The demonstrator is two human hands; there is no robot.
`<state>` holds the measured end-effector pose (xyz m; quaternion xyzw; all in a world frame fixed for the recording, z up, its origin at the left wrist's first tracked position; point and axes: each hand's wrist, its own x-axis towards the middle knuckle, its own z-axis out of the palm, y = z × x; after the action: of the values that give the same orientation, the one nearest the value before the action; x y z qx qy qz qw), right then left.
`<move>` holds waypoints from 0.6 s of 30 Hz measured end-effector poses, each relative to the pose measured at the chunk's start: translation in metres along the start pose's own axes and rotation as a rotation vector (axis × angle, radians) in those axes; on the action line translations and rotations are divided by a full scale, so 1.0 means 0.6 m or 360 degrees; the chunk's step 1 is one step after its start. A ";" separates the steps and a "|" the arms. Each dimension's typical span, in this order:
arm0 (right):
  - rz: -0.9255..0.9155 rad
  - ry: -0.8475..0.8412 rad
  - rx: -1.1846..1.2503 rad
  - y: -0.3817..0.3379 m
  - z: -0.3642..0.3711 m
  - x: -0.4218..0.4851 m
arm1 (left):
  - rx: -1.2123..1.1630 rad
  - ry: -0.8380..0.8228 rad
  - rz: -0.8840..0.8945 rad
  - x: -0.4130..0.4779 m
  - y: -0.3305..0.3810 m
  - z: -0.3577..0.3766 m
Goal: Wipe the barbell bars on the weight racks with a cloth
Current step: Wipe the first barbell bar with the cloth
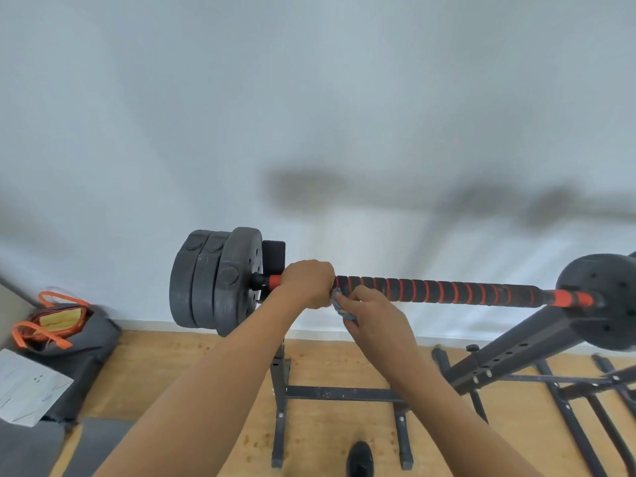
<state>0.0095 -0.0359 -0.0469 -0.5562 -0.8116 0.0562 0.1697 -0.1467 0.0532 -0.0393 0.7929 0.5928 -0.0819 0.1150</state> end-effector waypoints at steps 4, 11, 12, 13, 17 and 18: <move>-0.0005 -0.0044 0.0014 0.008 -0.047 -0.004 | -0.0060 -0.0122 0.0008 0.005 -0.005 -0.010; 0.0071 -0.0231 -0.0014 0.020 -0.061 0.109 | -0.0009 -0.0025 -0.0036 0.001 0.003 -0.006; 0.0050 -0.0281 -0.0074 0.014 -0.049 0.106 | -0.0024 -0.0075 -0.0028 0.004 0.002 -0.008; 0.0048 -0.0272 -0.0124 0.011 -0.037 0.097 | -0.0045 -0.0142 -0.0025 0.007 0.001 -0.012; 0.0079 -0.0040 -0.0112 0.004 -0.014 0.045 | -0.0175 -0.0478 -0.0042 0.017 -0.001 -0.027; 0.0060 0.0001 -0.0114 0.000 -0.011 0.032 | -0.0212 -0.0547 -0.0038 0.020 -0.002 -0.029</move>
<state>0.0056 -0.0186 -0.0366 -0.5772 -0.8024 0.0301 0.1487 -0.1445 0.0697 -0.0260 0.7507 0.5780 -0.1781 0.2658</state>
